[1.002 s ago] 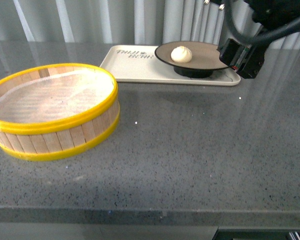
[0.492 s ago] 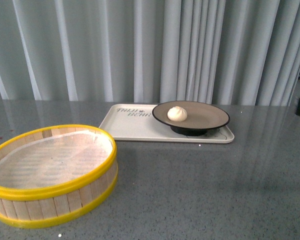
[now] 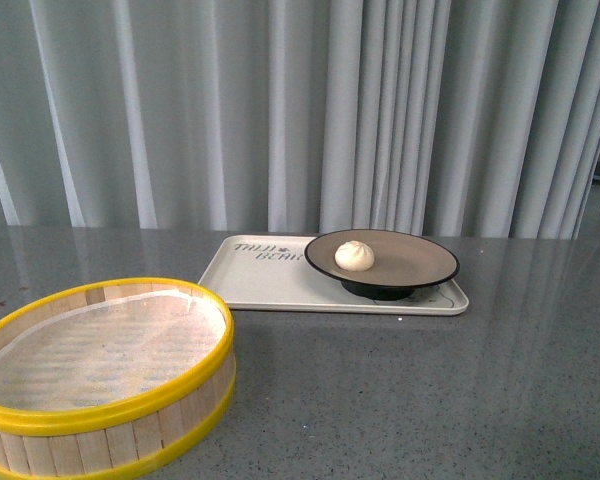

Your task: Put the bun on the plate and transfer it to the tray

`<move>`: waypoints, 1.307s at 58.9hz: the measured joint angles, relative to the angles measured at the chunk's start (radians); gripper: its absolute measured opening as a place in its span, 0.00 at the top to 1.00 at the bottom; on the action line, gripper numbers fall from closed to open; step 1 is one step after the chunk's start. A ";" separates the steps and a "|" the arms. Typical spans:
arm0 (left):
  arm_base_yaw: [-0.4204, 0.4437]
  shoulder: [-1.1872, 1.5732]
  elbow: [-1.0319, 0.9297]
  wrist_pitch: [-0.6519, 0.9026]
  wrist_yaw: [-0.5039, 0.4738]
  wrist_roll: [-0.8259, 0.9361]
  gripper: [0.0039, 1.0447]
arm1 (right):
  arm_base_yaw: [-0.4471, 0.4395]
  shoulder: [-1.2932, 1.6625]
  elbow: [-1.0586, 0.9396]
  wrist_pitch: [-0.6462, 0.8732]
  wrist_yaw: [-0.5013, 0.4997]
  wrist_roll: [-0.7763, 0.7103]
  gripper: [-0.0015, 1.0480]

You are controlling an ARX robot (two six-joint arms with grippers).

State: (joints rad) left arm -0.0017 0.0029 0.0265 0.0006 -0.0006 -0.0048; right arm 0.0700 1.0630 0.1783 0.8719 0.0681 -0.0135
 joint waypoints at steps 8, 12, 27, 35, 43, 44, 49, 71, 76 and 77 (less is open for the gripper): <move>0.000 0.000 0.000 0.000 0.000 0.000 0.06 | -0.061 -0.085 -0.046 -0.040 -0.062 0.001 0.98; 0.000 0.000 0.000 0.000 0.000 0.000 0.06 | -0.068 -0.132 -0.069 -0.065 -0.063 0.002 0.98; 0.000 0.000 0.000 0.000 0.000 0.000 0.06 | -0.068 -0.254 -0.156 -0.103 -0.066 0.002 0.98; 0.000 0.000 0.000 0.000 0.000 0.000 0.06 | -0.068 -0.396 -0.169 -0.224 -0.066 0.002 0.98; 0.000 0.000 0.000 0.000 0.000 0.000 0.06 | -0.068 -0.492 -0.173 -0.313 -0.066 0.002 0.98; 0.000 0.000 0.000 0.000 0.000 0.000 0.06 | -0.068 -0.498 -0.173 -0.319 -0.066 0.002 0.98; 0.000 0.000 0.000 0.000 0.000 0.000 0.06 | -0.068 -0.560 -0.173 -0.375 -0.066 0.002 0.98; 0.000 0.000 0.000 0.000 0.000 0.000 0.06 | -0.068 -0.759 -0.173 -0.566 -0.066 0.002 0.98; 0.000 0.000 0.000 0.000 0.000 0.000 0.06 | -0.068 -0.791 -0.173 -0.597 -0.066 0.002 0.98; 0.000 0.000 0.000 0.000 0.000 0.000 0.06 | -0.068 -0.798 -0.173 -0.603 -0.067 0.002 0.98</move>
State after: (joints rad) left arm -0.0017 0.0029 0.0265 0.0006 -0.0006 -0.0048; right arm 0.0021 0.2653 0.0051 0.2684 0.0013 -0.0113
